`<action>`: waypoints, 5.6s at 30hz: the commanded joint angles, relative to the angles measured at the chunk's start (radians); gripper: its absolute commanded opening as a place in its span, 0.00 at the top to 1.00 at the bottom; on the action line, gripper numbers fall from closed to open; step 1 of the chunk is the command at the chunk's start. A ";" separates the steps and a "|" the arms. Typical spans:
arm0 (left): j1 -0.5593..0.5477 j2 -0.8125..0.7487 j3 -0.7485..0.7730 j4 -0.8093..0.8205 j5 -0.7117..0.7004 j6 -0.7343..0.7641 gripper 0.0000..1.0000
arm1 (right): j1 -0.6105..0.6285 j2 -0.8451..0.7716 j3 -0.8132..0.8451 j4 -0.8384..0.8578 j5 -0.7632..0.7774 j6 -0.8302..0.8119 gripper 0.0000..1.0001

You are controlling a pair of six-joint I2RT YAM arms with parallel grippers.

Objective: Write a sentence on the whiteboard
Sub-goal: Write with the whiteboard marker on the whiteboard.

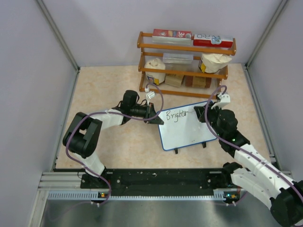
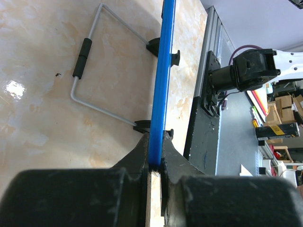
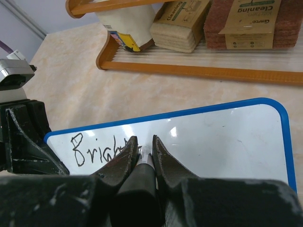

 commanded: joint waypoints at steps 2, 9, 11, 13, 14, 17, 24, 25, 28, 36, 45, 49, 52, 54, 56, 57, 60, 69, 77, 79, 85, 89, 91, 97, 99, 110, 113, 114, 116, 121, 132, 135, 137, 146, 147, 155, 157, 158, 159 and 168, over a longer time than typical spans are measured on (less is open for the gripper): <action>-0.013 0.038 -0.010 -0.054 -0.118 0.127 1.00 | -0.022 -0.029 -0.003 -0.049 0.030 -0.014 1.00; -0.013 0.041 -0.010 -0.054 -0.119 0.129 1.00 | -0.022 -0.054 -0.035 -0.066 0.011 -0.010 1.00; -0.013 0.041 -0.009 -0.054 -0.119 0.129 1.00 | -0.022 -0.058 -0.041 -0.068 0.005 -0.005 1.00; -0.014 0.041 -0.009 -0.054 -0.119 0.129 1.00 | -0.022 -0.061 -0.047 -0.068 0.003 -0.004 1.00; -0.013 0.041 -0.009 -0.054 -0.119 0.129 1.00 | -0.022 -0.063 -0.049 -0.068 0.003 -0.004 1.00; -0.013 0.041 -0.009 -0.054 -0.119 0.129 1.00 | -0.022 -0.063 -0.044 -0.064 0.003 -0.001 1.00; -0.014 0.039 -0.009 -0.055 -0.121 0.129 1.00 | -0.023 -0.088 0.005 -0.012 -0.020 0.010 1.00; -0.014 0.038 -0.010 -0.055 -0.121 0.130 1.00 | -0.022 -0.089 0.010 -0.008 -0.018 0.010 1.00; -0.013 0.038 -0.009 -0.057 -0.119 0.130 1.00 | -0.023 -0.080 0.023 0.001 -0.009 0.009 1.00; -0.014 0.036 -0.009 -0.058 -0.122 0.132 1.00 | -0.023 -0.080 0.020 0.012 0.000 0.012 1.00; -0.013 0.038 -0.009 -0.058 -0.122 0.132 1.00 | -0.040 -0.049 0.010 0.015 0.011 0.016 1.00; -0.013 0.039 -0.009 -0.058 -0.121 0.130 1.00 | -0.051 -0.051 0.010 -0.006 0.029 0.016 1.00; -0.013 0.039 -0.009 -0.057 -0.119 0.129 1.00 | -0.064 -0.060 0.008 -0.018 0.037 0.015 1.00; -0.014 0.042 -0.009 -0.055 -0.119 0.129 1.00 | -0.069 -0.061 0.010 -0.023 0.040 0.013 1.00; -0.013 0.041 -0.009 -0.055 -0.119 0.129 1.00 | -0.077 -0.063 0.011 -0.022 0.045 0.015 1.00; -0.014 0.041 -0.009 -0.055 -0.119 0.129 1.00 | -0.078 -0.063 0.011 -0.022 0.043 0.015 1.00; -0.013 0.041 -0.009 -0.055 -0.116 0.129 1.00 | -0.081 -0.057 0.017 -0.017 0.043 0.019 1.00; -0.014 0.042 -0.007 -0.055 -0.118 0.129 1.00 | -0.081 -0.019 0.039 0.015 0.000 0.036 1.00; -0.014 0.042 -0.007 -0.055 -0.118 0.129 1.00 | -0.081 -0.006 0.033 0.009 -0.056 0.042 1.00; -0.014 0.041 -0.007 -0.055 -0.119 0.130 1.00 | -0.083 -0.012 0.028 -0.002 -0.062 0.041 1.00; -0.014 0.042 -0.007 -0.057 -0.119 0.129 1.00 | -0.081 -0.048 -0.001 -0.048 -0.069 0.036 1.00; -0.014 0.042 -0.007 -0.057 -0.118 0.129 1.00 | -0.081 -0.077 -0.021 -0.074 -0.066 0.035 1.00; -0.014 0.042 -0.007 -0.057 -0.119 0.129 1.00 | -0.081 -0.080 -0.029 -0.074 -0.067 0.032 1.00; -0.014 0.041 -0.007 -0.057 -0.121 0.130 1.00 | -0.081 -0.088 -0.039 -0.084 -0.044 0.030 1.00; -0.014 0.042 -0.007 -0.057 -0.121 0.130 1.00 | -0.081 -0.089 -0.035 -0.087 -0.033 0.027 1.00; -0.013 0.042 -0.007 -0.058 -0.121 0.130 1.00 | -0.084 -0.085 0.000 -0.088 0.010 0.015 1.00; -0.014 0.044 -0.007 -0.058 -0.121 0.130 1.00 | -0.084 -0.086 0.016 -0.083 0.016 0.012 1.00; -0.013 0.042 -0.007 -0.058 -0.121 0.130 1.00 | -0.084 -0.084 0.020 -0.083 0.020 0.012 1.00; -0.013 0.042 -0.007 -0.058 -0.121 0.130 1.00 | -0.092 -0.091 0.030 -0.080 0.026 0.009 1.00; -0.013 0.041 -0.007 -0.060 -0.122 0.132 1.00 | -0.098 -0.114 0.040 -0.048 -0.012 0.021 1.00; -0.014 0.038 -0.007 -0.065 -0.122 0.135 1.00 | -0.112 -0.120 0.056 -0.041 0.014 0.025 1.00; -0.014 0.036 -0.007 -0.066 -0.127 0.136 1.00 | -0.114 -0.115 0.056 -0.035 0.020 0.025 1.00; -0.013 0.036 -0.007 -0.066 -0.126 0.136 1.00 | -0.115 -0.108 0.059 -0.034 0.023 0.027 1.00; -0.014 0.033 -0.007 -0.066 -0.129 0.136 1.00 | -0.117 -0.049 0.048 0.000 0.011 0.033 1.00; -0.014 0.035 -0.007 -0.068 -0.127 0.136 1.00 | -0.117 -0.049 0.046 0.001 0.019 0.035 1.00; -0.014 0.035 -0.007 -0.068 -0.125 0.136 1.00 | -0.129 -0.029 0.040 0.017 0.007 0.038 1.00; -0.014 0.035 -0.007 -0.066 -0.125 0.136 1.00 | -0.127 -0.020 0.040 0.017 -0.006 0.038 1.00; -0.014 0.035 -0.007 -0.066 -0.127 0.136 1.00 | -0.129 -0.017 0.042 0.015 -0.009 0.041 1.00; -0.013 0.035 -0.007 -0.066 -0.126 0.136 1.00 | -0.129 -0.017 0.040 0.014 -0.013 0.042 1.00; -0.014 0.036 -0.007 -0.066 -0.125 0.135 1.00 | -0.129 -0.008 0.027 0.012 -0.035 0.044 1.00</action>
